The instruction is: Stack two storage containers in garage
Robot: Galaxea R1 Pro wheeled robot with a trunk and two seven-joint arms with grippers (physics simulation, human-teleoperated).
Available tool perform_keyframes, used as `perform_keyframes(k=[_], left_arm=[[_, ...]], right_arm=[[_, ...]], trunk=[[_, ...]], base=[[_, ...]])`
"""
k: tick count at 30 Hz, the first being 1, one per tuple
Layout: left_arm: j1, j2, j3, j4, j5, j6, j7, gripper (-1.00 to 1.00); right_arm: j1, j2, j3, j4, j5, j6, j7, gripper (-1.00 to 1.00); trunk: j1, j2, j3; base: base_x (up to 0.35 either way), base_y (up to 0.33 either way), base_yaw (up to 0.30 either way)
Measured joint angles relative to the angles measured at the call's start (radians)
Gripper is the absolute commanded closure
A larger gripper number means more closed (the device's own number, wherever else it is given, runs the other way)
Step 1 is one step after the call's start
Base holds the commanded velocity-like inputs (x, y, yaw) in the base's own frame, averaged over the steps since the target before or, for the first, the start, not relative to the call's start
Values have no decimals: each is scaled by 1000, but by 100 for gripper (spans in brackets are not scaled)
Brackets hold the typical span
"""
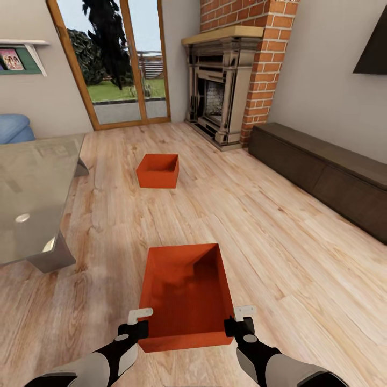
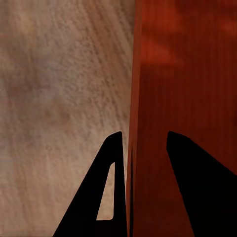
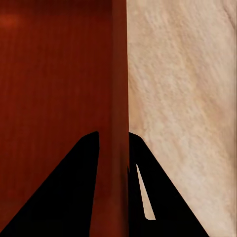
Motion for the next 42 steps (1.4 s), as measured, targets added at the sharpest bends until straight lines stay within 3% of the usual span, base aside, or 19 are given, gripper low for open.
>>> perform_keyframes(k=[42], left_arm=[[0, 0, -1, -4, -6, 0, -1, 100]], right_arm=[[0, 0, 3, 6, -10, -14, 0, 100]], trunk=[[-161, 294, 132]], base=[[0, 0, 0]])
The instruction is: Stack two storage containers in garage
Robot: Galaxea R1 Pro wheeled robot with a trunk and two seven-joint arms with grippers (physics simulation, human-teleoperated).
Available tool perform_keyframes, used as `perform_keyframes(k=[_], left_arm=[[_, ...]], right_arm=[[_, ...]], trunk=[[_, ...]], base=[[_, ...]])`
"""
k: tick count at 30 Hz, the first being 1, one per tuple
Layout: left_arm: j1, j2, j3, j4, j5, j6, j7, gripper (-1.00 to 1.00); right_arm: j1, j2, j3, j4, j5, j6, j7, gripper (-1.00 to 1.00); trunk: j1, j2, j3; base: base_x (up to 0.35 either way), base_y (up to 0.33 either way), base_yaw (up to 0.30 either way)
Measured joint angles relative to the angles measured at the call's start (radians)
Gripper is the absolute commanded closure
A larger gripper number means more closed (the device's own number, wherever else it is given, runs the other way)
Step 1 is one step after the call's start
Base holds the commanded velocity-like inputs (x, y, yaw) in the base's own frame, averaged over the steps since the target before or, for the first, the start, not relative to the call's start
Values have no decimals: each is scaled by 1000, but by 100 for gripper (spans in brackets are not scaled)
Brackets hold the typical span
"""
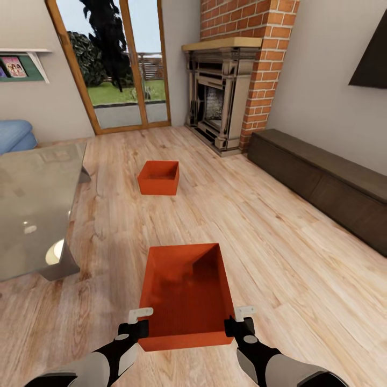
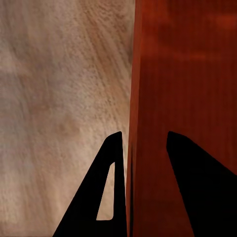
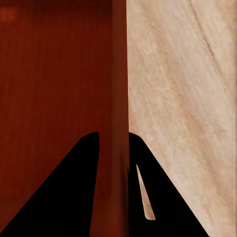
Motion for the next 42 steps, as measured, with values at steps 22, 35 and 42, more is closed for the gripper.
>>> perform_keyframes(k=[22, 35, 42], left_arm=[[0, 0, 0, 0, 0, 0, 0, 100], [0, 1, 5, 0, -4, 0, -2, 100], [0, 1, 5, 0, -4, 1, -2, 100]], right_arm=[[0, 0, 0, 0, 0, 0, 0, 100], [0, 0, -1, -3, 1, 3, 1, 100], [0, 0, -1, -3, 2, 4, 1, 100]], trunk=[[-84, 154, 69], [-134, 245, 110], [-161, 294, 132]], base=[[0, 0, 0], [0, 0, 0], [0, 0, 0]])
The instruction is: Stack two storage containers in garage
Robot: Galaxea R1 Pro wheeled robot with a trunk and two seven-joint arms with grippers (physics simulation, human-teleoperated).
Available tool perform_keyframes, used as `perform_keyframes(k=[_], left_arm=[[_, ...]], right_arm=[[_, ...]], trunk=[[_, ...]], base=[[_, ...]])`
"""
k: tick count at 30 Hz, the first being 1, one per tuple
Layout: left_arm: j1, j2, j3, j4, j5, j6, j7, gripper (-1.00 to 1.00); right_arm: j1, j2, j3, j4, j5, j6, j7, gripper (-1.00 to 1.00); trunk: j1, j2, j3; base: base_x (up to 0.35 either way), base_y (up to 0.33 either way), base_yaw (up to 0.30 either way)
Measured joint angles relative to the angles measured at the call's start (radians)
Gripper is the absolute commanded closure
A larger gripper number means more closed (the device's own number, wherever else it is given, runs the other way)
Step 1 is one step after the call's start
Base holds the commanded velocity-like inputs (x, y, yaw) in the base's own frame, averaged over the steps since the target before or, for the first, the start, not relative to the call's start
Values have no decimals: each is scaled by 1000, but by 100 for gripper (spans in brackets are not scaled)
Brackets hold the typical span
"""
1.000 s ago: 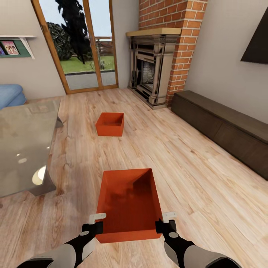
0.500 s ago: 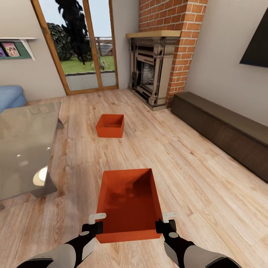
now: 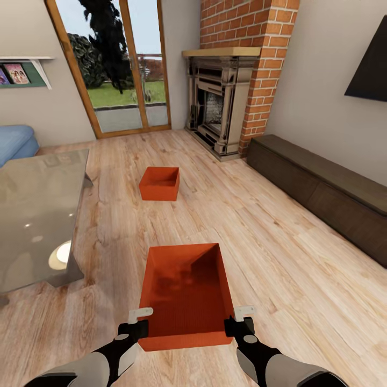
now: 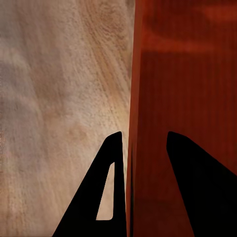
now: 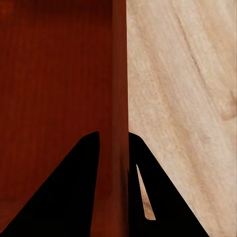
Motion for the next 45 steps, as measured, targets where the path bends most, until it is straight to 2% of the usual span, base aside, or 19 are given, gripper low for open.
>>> perform_keyframes(k=[45], left_arm=[[0, 0, 0, 0, 0, 0, 0, 100]], right_arm=[[0, 0, 0, 0, 0, 0, 0, 100]], trunk=[[-173, 315, 141]], base=[[0, 0, 0]])
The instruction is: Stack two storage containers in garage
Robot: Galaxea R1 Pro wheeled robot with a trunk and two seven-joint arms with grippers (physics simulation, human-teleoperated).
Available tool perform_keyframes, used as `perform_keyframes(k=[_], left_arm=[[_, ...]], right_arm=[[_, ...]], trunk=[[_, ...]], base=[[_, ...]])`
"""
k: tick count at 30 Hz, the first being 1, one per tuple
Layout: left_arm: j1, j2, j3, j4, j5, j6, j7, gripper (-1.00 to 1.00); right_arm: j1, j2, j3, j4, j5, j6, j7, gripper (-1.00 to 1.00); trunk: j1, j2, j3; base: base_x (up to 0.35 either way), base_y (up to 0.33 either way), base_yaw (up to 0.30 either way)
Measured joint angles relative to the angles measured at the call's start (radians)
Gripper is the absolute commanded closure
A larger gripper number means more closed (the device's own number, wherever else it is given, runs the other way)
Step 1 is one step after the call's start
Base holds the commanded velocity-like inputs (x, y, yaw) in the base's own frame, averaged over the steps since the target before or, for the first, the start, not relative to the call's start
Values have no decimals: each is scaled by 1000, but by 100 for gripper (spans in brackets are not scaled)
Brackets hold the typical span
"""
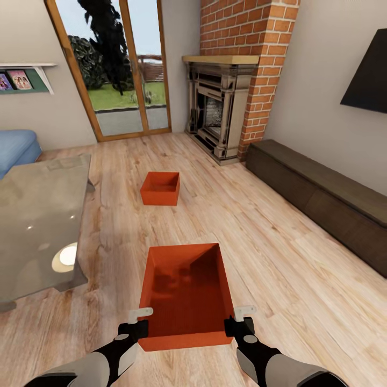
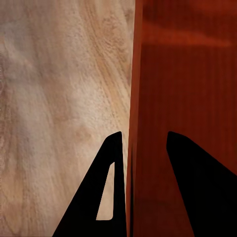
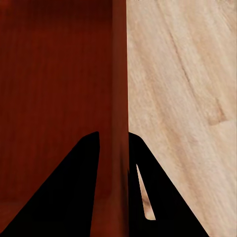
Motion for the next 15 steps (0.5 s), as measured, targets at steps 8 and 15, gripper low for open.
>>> perform_keyframes(k=[8, 15], left_arm=[[0, 0, 0, 0, 0, 0, 0, 100], [0, 0, 0, 0, 0, 0, 0, 100]], right_arm=[[0, 0, 0, 0, 0, 0, 0, 100], [0, 0, 0, 0, 0, 0, 0, 100]], trunk=[[-31, 56, 25], [-58, 105, 47]], base=[[0, 0, 0], [0, 0, 0]])
